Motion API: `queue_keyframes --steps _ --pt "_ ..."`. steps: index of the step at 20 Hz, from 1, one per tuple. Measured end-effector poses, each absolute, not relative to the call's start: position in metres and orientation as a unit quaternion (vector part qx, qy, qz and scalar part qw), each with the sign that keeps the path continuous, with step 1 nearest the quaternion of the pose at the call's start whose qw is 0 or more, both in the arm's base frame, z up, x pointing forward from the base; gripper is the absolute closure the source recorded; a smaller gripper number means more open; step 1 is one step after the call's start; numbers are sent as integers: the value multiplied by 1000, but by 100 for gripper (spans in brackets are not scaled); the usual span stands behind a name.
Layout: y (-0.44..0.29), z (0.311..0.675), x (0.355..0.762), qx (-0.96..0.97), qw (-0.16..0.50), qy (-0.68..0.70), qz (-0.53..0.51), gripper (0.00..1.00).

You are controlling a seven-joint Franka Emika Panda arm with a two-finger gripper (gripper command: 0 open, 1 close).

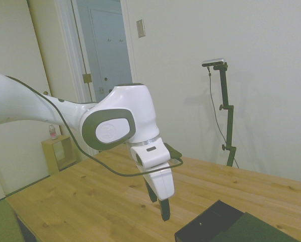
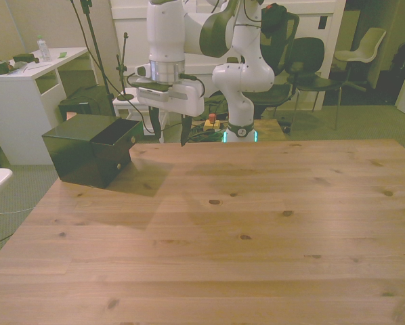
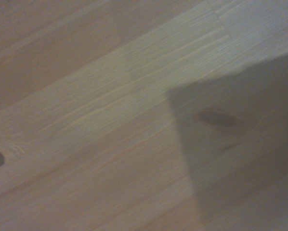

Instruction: Close the top drawer

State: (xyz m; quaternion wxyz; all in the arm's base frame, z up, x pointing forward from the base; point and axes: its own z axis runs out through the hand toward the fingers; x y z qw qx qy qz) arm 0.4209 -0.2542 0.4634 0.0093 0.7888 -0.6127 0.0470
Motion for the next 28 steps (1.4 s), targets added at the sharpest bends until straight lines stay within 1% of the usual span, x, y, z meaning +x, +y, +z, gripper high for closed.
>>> queue_keyframes --steps 7,8,28 --pt "-285 456 425 818 20 -574 35 0" --pt "-286 456 424 820 20 -571 32 100" --pt "-299 467 412 832 25 -553 30 100"
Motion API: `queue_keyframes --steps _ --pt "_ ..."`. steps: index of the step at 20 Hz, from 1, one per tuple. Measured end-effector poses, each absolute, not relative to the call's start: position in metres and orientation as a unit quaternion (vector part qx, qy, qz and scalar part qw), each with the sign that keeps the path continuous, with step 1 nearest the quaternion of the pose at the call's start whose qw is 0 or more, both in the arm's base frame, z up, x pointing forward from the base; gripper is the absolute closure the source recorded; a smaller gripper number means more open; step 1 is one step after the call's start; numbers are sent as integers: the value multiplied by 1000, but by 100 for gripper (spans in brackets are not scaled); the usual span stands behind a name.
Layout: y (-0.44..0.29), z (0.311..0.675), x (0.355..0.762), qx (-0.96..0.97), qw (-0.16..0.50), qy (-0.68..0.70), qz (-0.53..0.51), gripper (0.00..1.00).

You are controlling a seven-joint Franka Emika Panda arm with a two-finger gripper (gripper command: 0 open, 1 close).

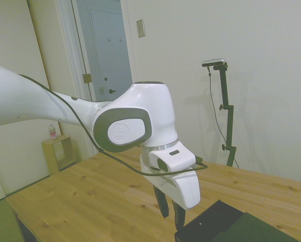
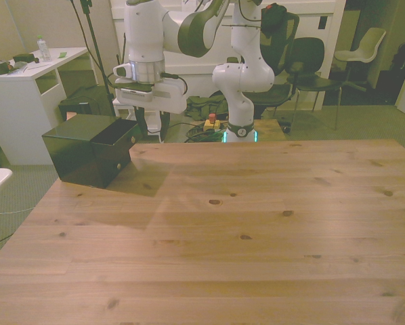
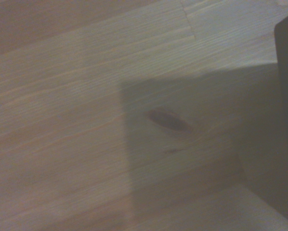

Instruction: Close the top drawer

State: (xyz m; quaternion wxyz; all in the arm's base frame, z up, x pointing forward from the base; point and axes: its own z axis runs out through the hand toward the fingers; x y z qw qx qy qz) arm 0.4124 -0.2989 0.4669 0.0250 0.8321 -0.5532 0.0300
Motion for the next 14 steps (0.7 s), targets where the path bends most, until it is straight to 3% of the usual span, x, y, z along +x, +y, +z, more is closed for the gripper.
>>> queue_keyframes --steps 14 --pt "-325 469 393 829 25 -557 28 100"
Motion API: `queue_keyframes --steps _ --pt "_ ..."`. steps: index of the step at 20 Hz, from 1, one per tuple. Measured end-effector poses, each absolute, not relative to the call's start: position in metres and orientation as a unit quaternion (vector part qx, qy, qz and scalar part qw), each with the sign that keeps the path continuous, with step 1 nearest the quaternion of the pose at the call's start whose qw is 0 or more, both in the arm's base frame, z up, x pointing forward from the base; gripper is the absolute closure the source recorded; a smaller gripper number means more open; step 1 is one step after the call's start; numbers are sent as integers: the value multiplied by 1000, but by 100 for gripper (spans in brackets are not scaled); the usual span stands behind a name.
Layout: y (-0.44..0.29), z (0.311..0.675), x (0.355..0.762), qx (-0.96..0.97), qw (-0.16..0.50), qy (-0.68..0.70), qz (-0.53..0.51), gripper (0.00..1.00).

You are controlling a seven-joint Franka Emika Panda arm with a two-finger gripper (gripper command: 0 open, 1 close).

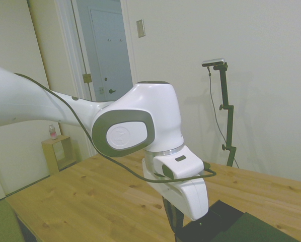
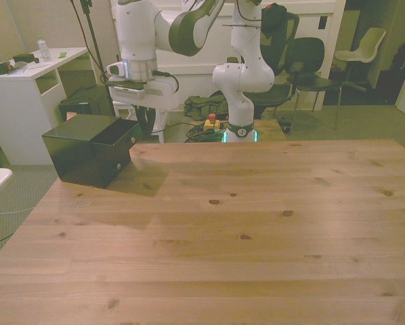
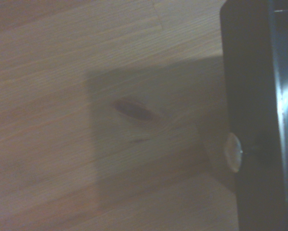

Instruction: Close the top drawer

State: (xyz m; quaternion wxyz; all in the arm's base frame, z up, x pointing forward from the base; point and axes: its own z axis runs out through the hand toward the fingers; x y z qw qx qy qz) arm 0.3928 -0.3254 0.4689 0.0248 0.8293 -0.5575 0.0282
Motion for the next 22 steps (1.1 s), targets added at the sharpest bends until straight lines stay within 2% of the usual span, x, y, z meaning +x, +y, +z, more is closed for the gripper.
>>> queue_keyframes --steps 22 --pt "-406 480 366 810 34 -585 32 100"
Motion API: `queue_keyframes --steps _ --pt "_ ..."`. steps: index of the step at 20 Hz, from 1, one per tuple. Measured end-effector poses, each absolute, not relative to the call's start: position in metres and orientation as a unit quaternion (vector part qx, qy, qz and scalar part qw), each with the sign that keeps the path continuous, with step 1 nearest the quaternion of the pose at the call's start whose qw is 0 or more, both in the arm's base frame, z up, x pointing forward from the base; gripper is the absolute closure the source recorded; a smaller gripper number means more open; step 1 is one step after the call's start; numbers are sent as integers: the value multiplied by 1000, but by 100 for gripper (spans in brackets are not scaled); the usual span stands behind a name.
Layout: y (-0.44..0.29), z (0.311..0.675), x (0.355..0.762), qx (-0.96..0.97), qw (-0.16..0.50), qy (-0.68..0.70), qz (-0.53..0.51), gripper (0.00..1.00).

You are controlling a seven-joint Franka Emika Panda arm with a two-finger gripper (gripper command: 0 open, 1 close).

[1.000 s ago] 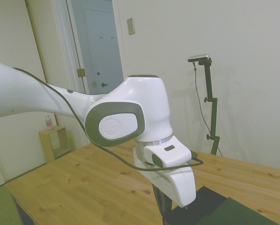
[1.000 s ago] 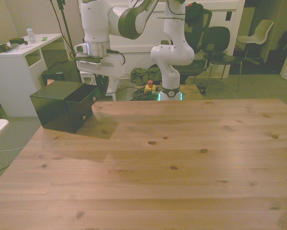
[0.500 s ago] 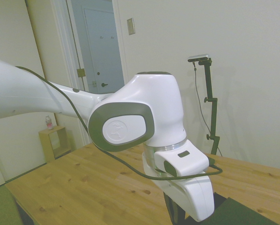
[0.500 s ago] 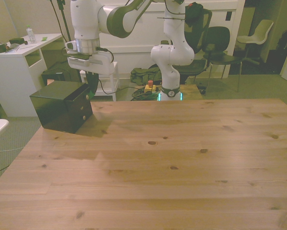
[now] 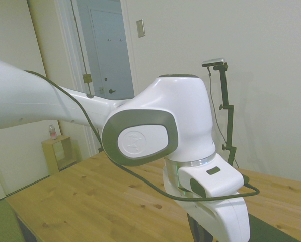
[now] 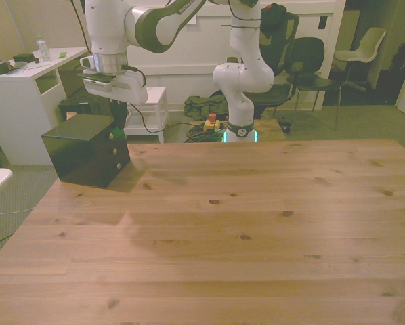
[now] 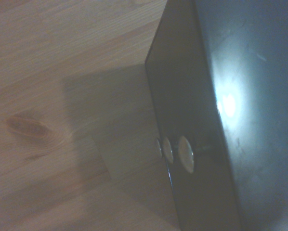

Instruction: Close the top drawer

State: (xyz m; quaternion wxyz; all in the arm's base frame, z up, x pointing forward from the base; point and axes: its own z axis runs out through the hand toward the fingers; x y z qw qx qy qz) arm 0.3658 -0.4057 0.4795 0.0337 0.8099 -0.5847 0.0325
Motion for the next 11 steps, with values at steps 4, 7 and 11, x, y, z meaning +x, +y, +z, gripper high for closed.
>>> queue_keyframes --steps 4,7,11 --pt "-408 479 371 810 33 -584 32 100" --pt "-403 477 380 815 31 -578 31 0" --pt "-372 479 405 834 27 -551 33 0"
